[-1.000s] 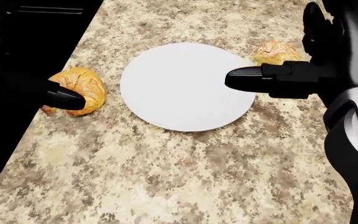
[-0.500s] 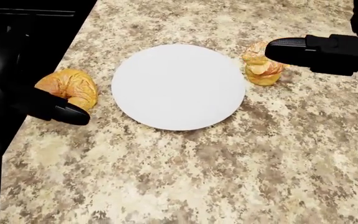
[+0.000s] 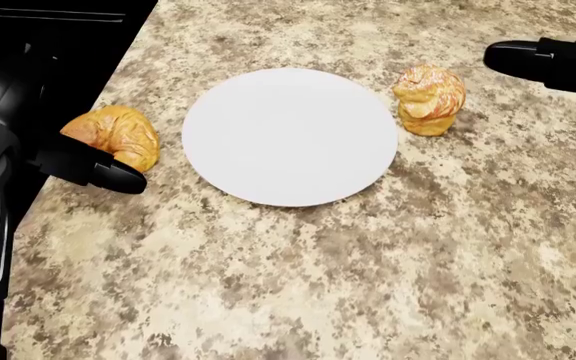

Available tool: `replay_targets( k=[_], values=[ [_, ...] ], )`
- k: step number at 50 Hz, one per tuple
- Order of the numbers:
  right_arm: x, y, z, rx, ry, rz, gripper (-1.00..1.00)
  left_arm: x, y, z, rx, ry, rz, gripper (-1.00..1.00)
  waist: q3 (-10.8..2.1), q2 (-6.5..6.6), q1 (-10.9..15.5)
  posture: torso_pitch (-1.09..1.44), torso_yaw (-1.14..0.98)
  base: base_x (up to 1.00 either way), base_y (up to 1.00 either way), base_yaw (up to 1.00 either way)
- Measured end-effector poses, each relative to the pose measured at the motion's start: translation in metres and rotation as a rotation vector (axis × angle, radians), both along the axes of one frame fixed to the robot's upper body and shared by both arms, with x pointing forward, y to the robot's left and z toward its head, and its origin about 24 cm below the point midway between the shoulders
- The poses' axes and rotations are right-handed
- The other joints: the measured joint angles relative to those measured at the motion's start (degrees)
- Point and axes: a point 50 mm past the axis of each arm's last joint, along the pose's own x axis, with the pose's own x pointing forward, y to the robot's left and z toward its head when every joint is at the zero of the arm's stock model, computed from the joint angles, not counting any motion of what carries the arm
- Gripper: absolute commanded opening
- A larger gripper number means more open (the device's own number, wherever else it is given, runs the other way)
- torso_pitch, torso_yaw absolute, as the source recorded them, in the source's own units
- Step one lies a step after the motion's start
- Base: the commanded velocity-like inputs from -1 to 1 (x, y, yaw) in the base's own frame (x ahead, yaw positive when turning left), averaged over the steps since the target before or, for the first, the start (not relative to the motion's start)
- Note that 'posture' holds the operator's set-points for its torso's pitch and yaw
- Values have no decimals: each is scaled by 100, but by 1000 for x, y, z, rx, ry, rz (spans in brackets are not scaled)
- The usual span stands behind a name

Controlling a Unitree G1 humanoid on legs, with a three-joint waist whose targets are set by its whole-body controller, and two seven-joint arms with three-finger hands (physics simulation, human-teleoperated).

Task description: Place the pastries on the plates.

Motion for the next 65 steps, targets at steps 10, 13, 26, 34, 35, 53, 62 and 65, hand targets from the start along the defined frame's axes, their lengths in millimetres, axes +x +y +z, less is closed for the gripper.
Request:
replay_targets(
  k=[10, 13, 26, 34, 35, 53, 62, 65],
  values=[
    [-2, -1, -4, 4, 8, -1, 100, 5, 0, -12, 9, 33, -2, 100, -9, -36, -7, 0, 0, 0, 0, 0],
    [-2, 0, -5, 4, 9, -1, 100, 8, 0, -13, 8, 38, -1, 100, -3, -40, -12, 0, 0, 0, 0, 0],
    [-1, 0, -5, 7, 7, -2, 100, 7, 1, -17, 17, 42, -2, 71, 2, -20, -4, 0, 0, 0, 0, 0],
    [-2, -2, -5, 9, 5, -4, 100, 3, 3, -16, 48, 38, 10, 39, -8, -23, 14, 0, 0, 0, 0, 0],
    [-2, -2, -5, 9, 5, -3, 100, 4, 4, -16, 51, 36, 11, 33, -11, -21, 16, 0, 0, 0, 0, 0],
    [-5, -2, -1, 12, -8, -4, 100, 3, -2, -11, 130, 4, -10, -87, -70, 1, 21, 0, 0, 0, 0, 0],
    [-6, -3, -3, 17, -1, -6, 100, 3, -5, -3, 150, 30, -30, -100, -19, -22, 10, 0, 0, 0, 0, 0],
    [-7, -4, -1, 17, -7, -7, 100, 3, -9, 3, 153, 41, -45, -100, 18, -37, 11, 0, 0, 0, 0, 0]
  ],
)
